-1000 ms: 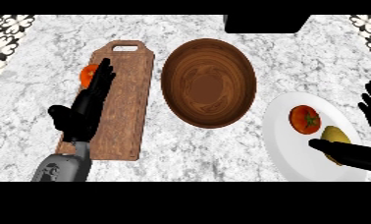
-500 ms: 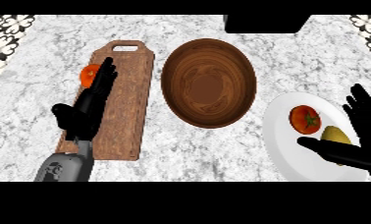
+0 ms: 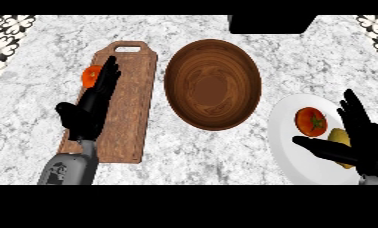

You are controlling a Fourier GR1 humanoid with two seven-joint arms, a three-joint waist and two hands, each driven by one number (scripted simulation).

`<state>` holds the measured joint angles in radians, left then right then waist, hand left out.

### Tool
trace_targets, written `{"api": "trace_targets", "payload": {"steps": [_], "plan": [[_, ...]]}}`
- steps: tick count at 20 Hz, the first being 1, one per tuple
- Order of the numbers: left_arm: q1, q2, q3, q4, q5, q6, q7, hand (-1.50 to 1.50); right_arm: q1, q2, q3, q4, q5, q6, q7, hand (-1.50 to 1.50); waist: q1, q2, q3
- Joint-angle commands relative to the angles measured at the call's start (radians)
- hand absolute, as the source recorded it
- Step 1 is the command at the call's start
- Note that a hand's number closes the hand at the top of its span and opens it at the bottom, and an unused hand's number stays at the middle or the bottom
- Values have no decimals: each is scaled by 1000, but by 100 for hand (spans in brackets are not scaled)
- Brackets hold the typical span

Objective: Pick the tomato from the plate and place it in the bowl

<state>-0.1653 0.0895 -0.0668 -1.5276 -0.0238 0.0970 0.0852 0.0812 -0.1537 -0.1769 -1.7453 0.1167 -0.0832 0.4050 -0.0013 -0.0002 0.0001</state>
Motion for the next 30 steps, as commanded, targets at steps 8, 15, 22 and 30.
{"api": "trace_targets", "payload": {"steps": [8,15,22,30], "plan": [[21,-6,14,-11,-4,-28,-4,0,-93,-52,15,256,144,5,-62,-150,3,1,0],[-1,-61,-3,17,-35,13,3,0,-95,-60,80,250,157,79,-148,150,0,1,0],[44,-20,38,-29,-25,-36,-19,0,-133,-15,115,278,220,51,-167,150,1,0,0],[-1,-35,5,2,-34,-50,10,0,-199,148,434,168,373,-247,-8,150,52,-4,-2]]}}
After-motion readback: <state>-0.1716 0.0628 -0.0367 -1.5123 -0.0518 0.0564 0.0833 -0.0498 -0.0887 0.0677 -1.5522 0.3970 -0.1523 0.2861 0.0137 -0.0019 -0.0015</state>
